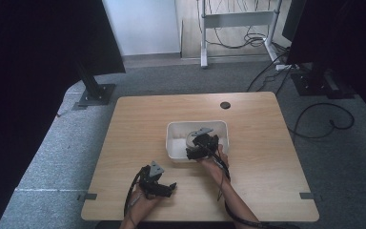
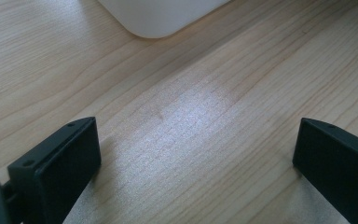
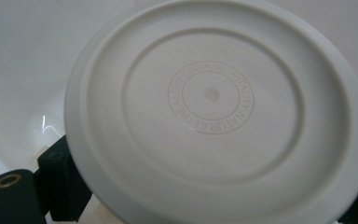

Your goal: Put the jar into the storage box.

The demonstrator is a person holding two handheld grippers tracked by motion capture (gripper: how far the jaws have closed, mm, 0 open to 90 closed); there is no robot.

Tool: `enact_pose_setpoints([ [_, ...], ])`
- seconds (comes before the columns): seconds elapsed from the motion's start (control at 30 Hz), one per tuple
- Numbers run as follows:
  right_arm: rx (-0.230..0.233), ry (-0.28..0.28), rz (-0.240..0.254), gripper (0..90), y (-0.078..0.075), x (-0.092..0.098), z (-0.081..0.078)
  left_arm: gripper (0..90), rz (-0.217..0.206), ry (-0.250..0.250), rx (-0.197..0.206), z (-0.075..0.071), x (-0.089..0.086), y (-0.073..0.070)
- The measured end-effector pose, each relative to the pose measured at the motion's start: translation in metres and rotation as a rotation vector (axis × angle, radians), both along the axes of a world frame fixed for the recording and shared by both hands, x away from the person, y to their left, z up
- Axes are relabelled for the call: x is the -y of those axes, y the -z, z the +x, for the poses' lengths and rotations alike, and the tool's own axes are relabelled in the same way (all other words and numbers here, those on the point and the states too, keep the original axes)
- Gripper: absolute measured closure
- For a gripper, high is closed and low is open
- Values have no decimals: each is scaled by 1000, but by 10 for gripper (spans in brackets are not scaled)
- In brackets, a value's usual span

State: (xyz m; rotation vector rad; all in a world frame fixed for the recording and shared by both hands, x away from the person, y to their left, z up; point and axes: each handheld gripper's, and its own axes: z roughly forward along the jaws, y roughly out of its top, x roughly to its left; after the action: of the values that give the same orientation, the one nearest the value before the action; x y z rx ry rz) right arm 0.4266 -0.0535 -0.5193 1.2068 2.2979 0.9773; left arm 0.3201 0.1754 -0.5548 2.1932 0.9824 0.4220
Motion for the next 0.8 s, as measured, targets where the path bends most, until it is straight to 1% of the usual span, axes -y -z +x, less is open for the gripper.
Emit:
enact_pose_setpoints([
  [0.07,-8,0,11,90,0,2,1,5,0,0,0,0,0,0],
  [0.23,-9,-10,8,87,0,2,1,5,0,0,0,0,0,0],
  [0.33,-22,-21,16,53,0,3,2,5,0,0,0,0,0,0],
  [0.43,-13,-35,13,37,-2,4,1,5,1,0,0,0,0,0],
  [0.8,-6,-61,13,21,-10,8,-5,5,0,0,0,0,0,0],
])
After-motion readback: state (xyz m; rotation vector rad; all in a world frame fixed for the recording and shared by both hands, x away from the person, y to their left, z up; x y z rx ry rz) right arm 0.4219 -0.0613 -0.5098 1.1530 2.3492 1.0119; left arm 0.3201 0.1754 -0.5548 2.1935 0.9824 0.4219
